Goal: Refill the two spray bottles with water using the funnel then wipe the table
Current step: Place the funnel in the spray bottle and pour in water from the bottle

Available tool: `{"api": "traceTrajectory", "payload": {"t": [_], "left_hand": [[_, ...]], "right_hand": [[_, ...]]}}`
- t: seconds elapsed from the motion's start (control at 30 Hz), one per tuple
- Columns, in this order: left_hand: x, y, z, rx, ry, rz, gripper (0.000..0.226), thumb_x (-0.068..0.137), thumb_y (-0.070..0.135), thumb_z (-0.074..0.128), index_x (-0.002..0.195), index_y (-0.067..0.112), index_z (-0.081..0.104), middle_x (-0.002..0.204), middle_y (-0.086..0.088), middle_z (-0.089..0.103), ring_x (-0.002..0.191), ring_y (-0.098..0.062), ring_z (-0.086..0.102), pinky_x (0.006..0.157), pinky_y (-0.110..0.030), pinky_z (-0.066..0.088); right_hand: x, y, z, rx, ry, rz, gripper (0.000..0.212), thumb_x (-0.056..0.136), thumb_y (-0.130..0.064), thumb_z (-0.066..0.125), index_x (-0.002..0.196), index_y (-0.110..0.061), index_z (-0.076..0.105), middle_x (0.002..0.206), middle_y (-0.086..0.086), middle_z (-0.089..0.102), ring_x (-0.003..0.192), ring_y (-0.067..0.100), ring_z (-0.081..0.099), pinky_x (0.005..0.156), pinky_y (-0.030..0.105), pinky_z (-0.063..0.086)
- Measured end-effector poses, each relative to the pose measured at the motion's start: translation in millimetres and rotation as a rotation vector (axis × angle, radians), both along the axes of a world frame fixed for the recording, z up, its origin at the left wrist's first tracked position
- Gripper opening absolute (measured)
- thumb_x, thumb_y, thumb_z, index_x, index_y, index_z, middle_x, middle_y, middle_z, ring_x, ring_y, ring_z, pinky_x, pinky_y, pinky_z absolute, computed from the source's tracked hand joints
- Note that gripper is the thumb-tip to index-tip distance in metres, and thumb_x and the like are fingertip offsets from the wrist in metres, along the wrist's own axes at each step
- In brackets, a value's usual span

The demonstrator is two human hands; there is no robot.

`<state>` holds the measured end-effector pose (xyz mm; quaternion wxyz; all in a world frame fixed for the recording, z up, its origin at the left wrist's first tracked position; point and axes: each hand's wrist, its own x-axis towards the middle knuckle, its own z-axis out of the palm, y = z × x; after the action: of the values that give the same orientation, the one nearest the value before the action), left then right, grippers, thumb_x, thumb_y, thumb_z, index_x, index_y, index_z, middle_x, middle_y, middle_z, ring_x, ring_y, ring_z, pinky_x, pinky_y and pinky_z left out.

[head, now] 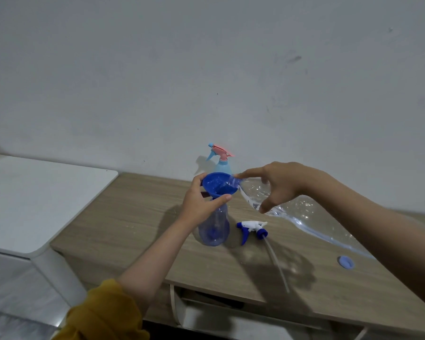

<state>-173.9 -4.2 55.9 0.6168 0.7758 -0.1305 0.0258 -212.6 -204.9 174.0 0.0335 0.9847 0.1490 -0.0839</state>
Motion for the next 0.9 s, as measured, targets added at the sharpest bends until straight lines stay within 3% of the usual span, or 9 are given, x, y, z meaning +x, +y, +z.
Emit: {"api": "traceTrajectory", "payload": {"t": [0.13, 0.3, 0.4, 0.47, 0.57, 0.7, 0.9], "left_hand": [[2.3, 0.9, -2.8, 0.012, -0.001, 0.009, 0.080, 0.066, 0.038, 0.082, 0.131, 0.027, 0.039, 0.123, 0.010, 0.050, 0.103, -0.008, 0.054, 0.083, -0.027, 0.053], [4.5, 2.9, -6.3, 0.003, -0.013, 0.010, 0.079, 0.063, 0.040, 0.083, 0.129, 0.026, 0.041, 0.124, 0.007, 0.052, 0.106, -0.011, 0.056, 0.087, -0.033, 0.054], [6.4, 3.5, -7.5, 0.012, -0.016, 0.031, 0.081, 0.062, 0.041, 0.084, 0.129, 0.026, 0.041, 0.126, 0.007, 0.051, 0.105, -0.010, 0.056, 0.085, -0.031, 0.054], [7.0, 4.0, -8.2, 0.006, -0.014, 0.041, 0.082, 0.061, 0.040, 0.084, 0.129, 0.026, 0.041, 0.125, 0.007, 0.052, 0.104, -0.010, 0.057, 0.086, -0.034, 0.054], [7.6, 5.5, -9.3, -0.005, -0.010, 0.044, 0.083, 0.061, 0.039, 0.085, 0.130, 0.024, 0.041, 0.123, 0.007, 0.053, 0.102, -0.012, 0.060, 0.088, -0.036, 0.054], [7.8, 5.0, -9.2, -0.002, -0.013, 0.034, 0.086, 0.059, 0.041, 0.086, 0.130, 0.023, 0.042, 0.123, 0.007, 0.055, 0.101, -0.012, 0.062, 0.087, -0.034, 0.054], [8.6, 3.8, -7.0, 0.020, -0.023, 0.026, 0.084, 0.061, 0.038, 0.085, 0.130, 0.022, 0.041, 0.123, 0.006, 0.053, 0.104, -0.014, 0.060, 0.087, -0.033, 0.054]], "right_hand": [[-0.8, -8.6, -14.3, 0.115, -0.059, 0.014, 0.093, 0.067, -0.052, 0.076, 0.140, -0.060, 0.019, 0.108, -0.008, 0.054, 0.100, 0.011, 0.053, 0.082, 0.034, 0.048], [-5.3, -12.7, -27.2, 0.370, -0.180, 0.046, 0.095, 0.066, -0.048, 0.079, 0.140, -0.058, 0.021, 0.118, -0.011, 0.052, 0.085, -0.006, 0.049, 0.080, 0.032, 0.049], [-6.0, -21.8, -36.2, 0.499, -0.266, 0.057, 0.094, 0.062, -0.059, 0.074, 0.138, -0.062, 0.018, 0.128, -0.007, 0.054, 0.101, 0.006, 0.054, 0.080, 0.038, 0.055], [-8.3, -31.3, -39.6, 0.529, -0.356, 0.024, 0.093, 0.061, -0.063, 0.072, 0.137, -0.063, 0.018, 0.124, -0.005, 0.056, 0.097, 0.011, 0.059, 0.079, 0.039, 0.055], [-11.7, -46.6, -43.5, 0.598, -0.529, -0.022, 0.094, 0.063, -0.051, 0.080, 0.139, -0.056, 0.025, 0.121, -0.003, 0.055, 0.091, 0.011, 0.060, 0.079, 0.038, 0.054], [-12.4, -64.1, -57.8, 0.721, -0.714, -0.052, 0.094, 0.069, -0.035, 0.083, 0.144, -0.031, 0.026, 0.134, 0.001, 0.048, 0.107, 0.008, 0.053, 0.081, 0.029, 0.051], [-12.7, -73.5, -76.1, 0.769, -0.880, -0.116, 0.093, 0.072, -0.029, 0.082, 0.138, -0.029, 0.016, 0.142, 0.007, 0.032, 0.112, 0.023, 0.053, 0.083, 0.035, 0.052]]}}
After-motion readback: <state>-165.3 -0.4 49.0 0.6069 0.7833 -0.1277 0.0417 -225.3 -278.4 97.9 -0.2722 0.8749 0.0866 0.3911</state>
